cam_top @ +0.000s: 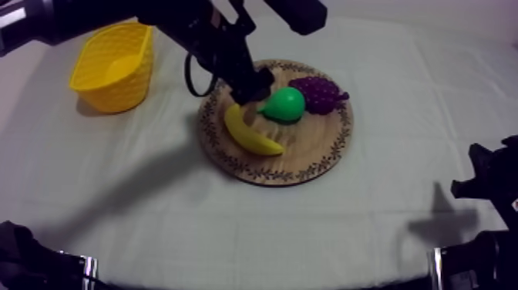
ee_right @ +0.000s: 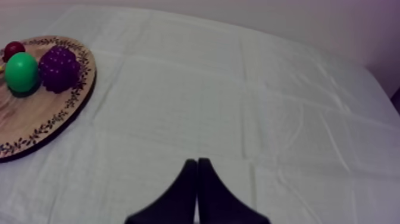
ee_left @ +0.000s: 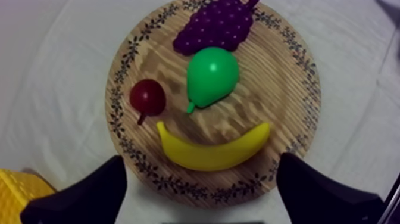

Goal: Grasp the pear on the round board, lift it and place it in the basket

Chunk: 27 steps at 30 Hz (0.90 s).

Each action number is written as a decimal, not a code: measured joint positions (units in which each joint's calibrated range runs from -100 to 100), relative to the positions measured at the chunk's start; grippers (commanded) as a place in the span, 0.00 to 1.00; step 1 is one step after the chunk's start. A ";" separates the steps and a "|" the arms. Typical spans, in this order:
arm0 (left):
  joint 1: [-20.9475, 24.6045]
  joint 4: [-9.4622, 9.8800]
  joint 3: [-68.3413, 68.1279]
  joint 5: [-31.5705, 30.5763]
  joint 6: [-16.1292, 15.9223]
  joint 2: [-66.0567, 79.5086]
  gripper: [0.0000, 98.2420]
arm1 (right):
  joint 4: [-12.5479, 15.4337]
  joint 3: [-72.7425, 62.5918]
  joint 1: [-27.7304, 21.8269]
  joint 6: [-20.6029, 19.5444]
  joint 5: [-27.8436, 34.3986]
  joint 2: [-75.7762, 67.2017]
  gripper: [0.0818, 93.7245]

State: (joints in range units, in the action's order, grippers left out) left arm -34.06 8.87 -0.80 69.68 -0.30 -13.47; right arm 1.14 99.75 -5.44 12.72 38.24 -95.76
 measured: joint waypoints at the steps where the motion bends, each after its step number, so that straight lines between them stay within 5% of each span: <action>1: 0.00 0.00 0.37 0.10 -0.03 -0.61 0.97 | 0.00 0.00 0.00 0.00 0.00 0.00 0.00; 27: 0.46 -0.68 37.56 16.72 -3.01 -39.75 0.93 | 0.00 0.00 0.00 0.00 0.00 0.00 0.00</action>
State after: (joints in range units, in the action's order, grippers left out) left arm -33.61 8.18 36.75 86.40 -3.31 -53.22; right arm 1.14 99.75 -5.44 12.72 38.24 -95.76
